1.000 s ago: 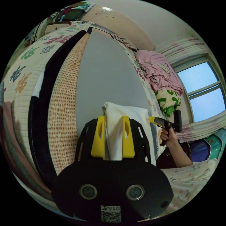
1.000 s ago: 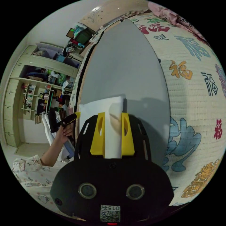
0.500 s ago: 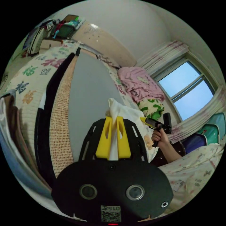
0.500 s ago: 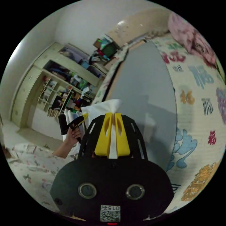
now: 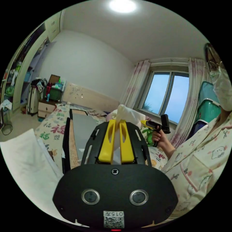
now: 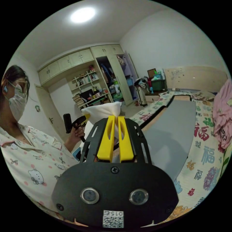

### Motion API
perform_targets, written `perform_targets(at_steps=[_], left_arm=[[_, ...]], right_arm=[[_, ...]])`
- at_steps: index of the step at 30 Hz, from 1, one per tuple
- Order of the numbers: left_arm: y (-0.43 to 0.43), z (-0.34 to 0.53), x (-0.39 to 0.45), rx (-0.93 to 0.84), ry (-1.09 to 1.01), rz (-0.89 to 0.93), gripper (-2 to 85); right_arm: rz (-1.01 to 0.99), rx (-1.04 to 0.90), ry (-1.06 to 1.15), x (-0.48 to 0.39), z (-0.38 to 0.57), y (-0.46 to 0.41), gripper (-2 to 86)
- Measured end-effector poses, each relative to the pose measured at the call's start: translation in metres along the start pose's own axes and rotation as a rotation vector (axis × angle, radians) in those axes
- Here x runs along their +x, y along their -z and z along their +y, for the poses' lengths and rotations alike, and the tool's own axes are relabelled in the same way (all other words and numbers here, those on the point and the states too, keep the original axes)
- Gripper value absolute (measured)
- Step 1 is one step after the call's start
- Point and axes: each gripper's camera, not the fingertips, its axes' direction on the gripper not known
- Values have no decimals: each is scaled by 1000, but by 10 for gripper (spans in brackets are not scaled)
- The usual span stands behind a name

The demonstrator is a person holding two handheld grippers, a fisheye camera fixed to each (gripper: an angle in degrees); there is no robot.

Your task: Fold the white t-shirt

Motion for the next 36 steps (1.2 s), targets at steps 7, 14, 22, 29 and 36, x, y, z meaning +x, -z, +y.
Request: perform_targets(at_steps=[7,14,22,29,36], left_arm=[[165,-87,60,141,-96,-29,7],[376,-153,137,283,-156,-143,7],[594,-163,277,330,-211,-665,8],[733,-136,343,401,-117,-1062,9],[822,-53,300,356,135,-1318,9]], right_arm=[[-133,0,168,-13,143,72,7],[-423,20,382,-15,284,111,6],[-756,-136,550,-44,421,41,6],[-955,-378,548,-108,558,-71,5],[-886,-701,678,-158,744,-194,5]])
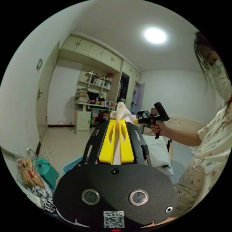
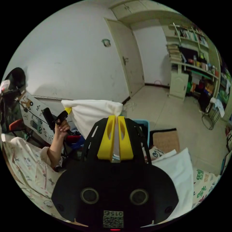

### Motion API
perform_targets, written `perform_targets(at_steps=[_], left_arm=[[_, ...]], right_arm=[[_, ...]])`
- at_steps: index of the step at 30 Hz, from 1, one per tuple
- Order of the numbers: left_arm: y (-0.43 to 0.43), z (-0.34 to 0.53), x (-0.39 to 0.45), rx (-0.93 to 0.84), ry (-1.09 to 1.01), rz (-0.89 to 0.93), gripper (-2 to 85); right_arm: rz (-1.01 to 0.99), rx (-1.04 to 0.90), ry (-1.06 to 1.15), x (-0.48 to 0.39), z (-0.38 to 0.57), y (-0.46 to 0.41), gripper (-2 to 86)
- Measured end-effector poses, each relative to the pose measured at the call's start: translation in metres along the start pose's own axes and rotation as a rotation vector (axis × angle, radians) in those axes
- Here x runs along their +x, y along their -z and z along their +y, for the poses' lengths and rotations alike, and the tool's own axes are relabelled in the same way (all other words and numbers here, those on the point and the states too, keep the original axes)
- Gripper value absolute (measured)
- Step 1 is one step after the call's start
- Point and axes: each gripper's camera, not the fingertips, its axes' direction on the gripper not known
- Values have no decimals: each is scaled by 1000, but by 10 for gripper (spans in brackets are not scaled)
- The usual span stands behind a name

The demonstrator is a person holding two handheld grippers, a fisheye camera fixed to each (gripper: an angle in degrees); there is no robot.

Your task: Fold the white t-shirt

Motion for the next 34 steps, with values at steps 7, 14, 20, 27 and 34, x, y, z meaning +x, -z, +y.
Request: perform_targets(at_steps=[7,14,20,27,34], left_arm=[[-42,99,-98,-192,201,-88,9],[-75,168,-158,-290,276,-25,10],[-112,220,-215,-306,336,-38,19],[-163,302,-330,-298,505,-458,72],[-188,308,-305,-274,363,-343,70]], right_arm=[[-96,-198,-146,53,100,-171,4],[-39,-309,-111,68,163,-258,6],[-5,-409,-154,102,162,-343,14],[-17,-276,-180,151,101,-345,60],[441,-66,-75,129,90,-182,107]])
